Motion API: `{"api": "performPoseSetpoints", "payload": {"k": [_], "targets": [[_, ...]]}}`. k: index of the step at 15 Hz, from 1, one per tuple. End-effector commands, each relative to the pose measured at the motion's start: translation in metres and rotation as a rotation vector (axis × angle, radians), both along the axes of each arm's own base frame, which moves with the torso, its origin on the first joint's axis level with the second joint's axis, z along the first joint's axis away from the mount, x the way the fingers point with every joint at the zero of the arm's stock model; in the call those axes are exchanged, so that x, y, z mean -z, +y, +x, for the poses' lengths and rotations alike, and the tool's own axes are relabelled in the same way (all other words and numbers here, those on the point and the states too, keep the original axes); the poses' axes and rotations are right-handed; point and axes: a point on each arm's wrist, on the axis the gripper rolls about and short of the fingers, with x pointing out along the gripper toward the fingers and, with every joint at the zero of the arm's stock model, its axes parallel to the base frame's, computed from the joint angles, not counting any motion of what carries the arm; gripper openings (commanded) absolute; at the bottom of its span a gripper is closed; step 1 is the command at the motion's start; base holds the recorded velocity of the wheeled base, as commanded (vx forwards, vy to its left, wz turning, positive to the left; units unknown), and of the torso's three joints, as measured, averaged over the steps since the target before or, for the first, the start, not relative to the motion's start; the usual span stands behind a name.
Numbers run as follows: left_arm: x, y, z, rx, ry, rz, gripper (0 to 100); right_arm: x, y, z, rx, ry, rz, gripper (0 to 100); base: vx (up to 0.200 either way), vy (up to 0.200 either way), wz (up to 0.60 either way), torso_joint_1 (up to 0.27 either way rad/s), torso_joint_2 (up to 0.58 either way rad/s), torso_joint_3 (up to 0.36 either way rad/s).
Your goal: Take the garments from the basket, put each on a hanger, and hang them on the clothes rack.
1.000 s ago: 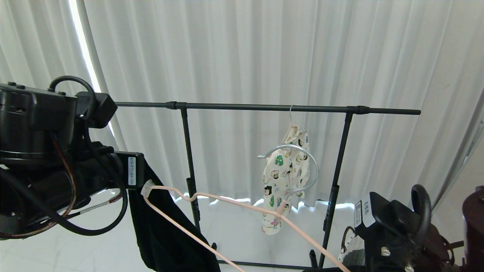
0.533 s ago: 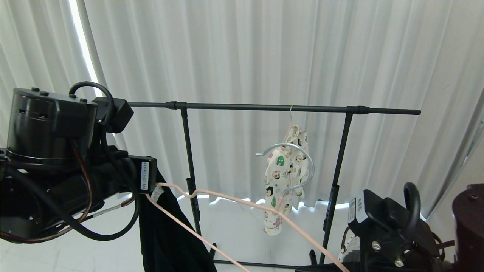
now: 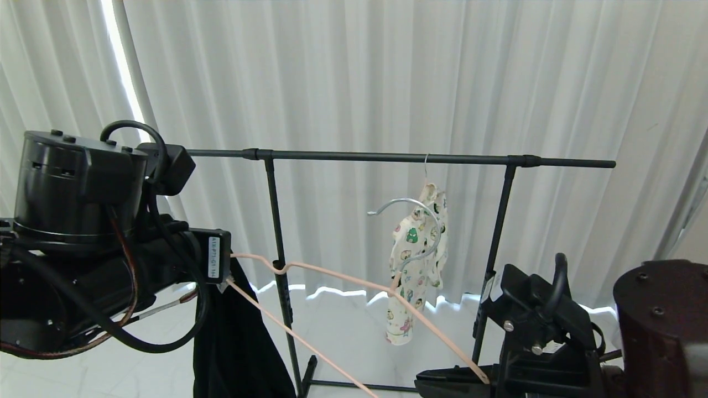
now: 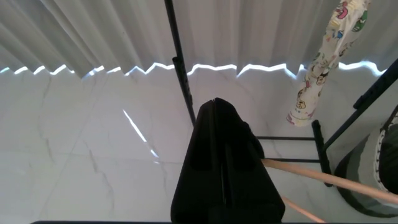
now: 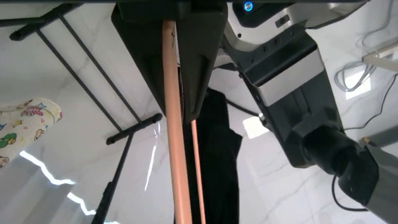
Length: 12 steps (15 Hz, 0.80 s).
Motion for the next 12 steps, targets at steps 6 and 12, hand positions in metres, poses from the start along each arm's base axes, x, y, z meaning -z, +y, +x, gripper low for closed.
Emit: {"api": "performPoseSetpoints", "payload": {"k": [6,12], "targets": [[0.0,-0.001,0.002,-0.006,-0.009,-0.01,0,0.005,0.007,-0.006,-0.036,0.009,-0.021,0,0.0,0.0,0.0,0.0,0.0,0.0],[-0.001,0.0,0.001,-0.035,-0.023,-0.002,0,-0.001,0.027,0.009,0.028,-0.019,-0.01,0,0.0,0.0,0.0,0.0,0.0,0.0]]}}
